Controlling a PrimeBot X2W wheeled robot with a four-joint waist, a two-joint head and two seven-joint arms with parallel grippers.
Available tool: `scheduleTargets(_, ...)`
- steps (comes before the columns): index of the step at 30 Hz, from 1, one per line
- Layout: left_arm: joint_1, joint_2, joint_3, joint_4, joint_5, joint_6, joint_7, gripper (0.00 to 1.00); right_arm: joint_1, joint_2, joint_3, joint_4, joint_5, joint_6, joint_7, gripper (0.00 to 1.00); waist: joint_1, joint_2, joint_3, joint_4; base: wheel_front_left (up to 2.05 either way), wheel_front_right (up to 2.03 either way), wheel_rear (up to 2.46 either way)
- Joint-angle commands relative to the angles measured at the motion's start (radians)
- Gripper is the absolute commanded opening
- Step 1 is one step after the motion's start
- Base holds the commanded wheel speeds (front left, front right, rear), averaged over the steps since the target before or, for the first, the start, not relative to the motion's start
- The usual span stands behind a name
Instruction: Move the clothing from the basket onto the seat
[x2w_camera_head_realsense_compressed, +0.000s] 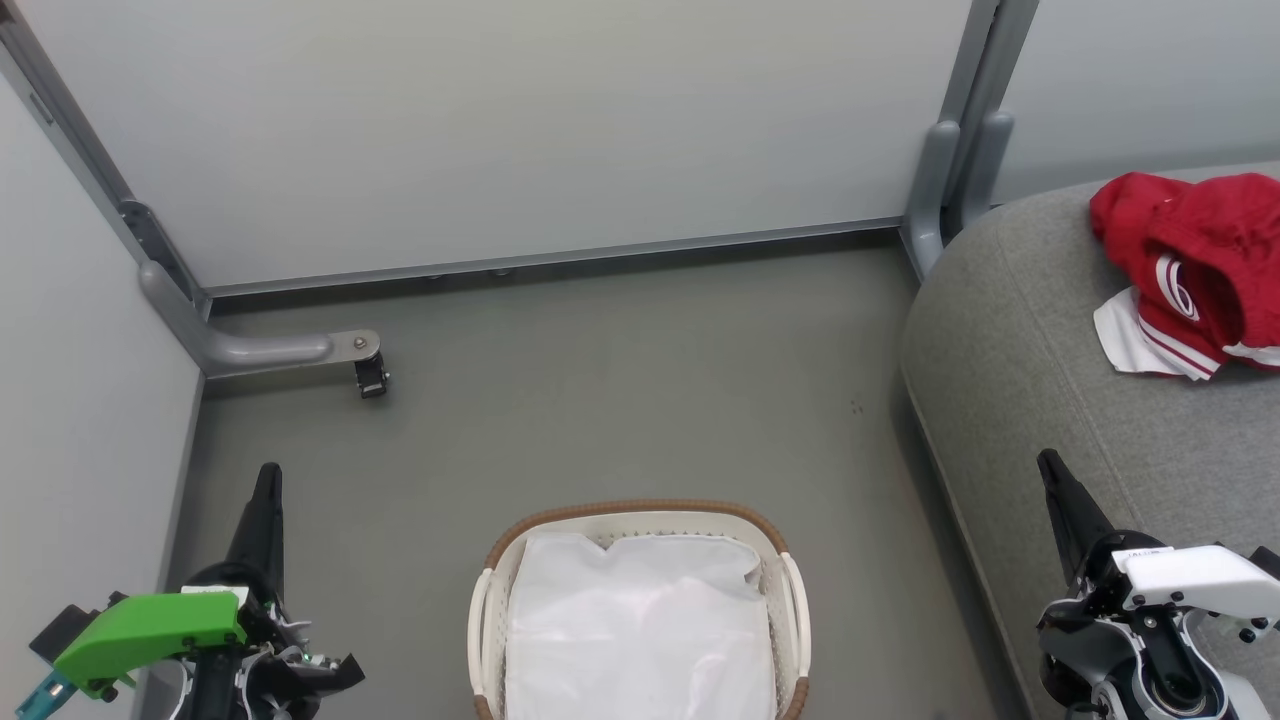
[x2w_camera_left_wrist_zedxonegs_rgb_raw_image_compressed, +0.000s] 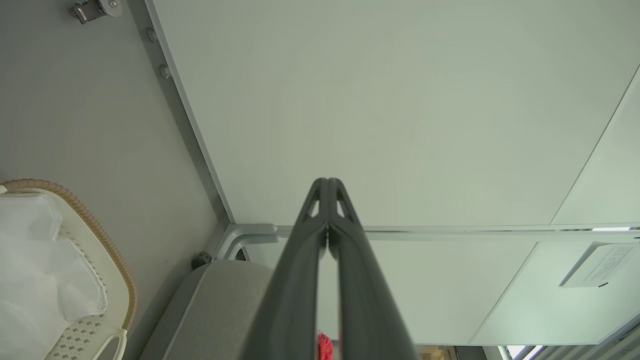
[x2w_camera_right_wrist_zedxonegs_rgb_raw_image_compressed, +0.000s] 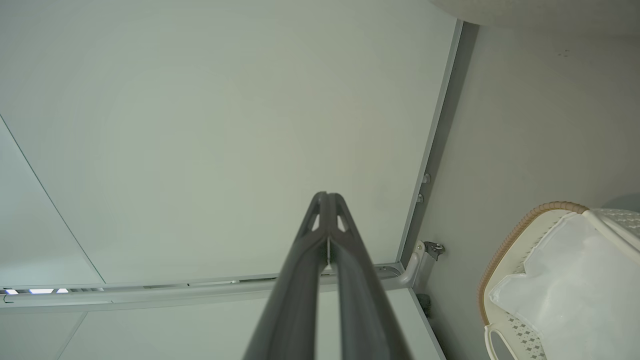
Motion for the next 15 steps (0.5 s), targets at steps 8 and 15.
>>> scheduleTargets(8,-0.01,0.002,0.006,-0.001,0.001,-0.004,0.004,0.0,-0.008,-0.006,-0.001,-0.004,0.004,0.0,0.001,0.0,0.0,0.0,0.0,0.0,0.0,0.0,0.0)
scheduleTargets(15,-0.01,0.002,0.007,-0.001,0.003,-0.004,0.005,0.0,-0.008,-0.006,-0.001,-0.004,0.004,0.0,0.001,0.0,0.0,0.0,0.0,0.0,0.0,0.0,0.0)
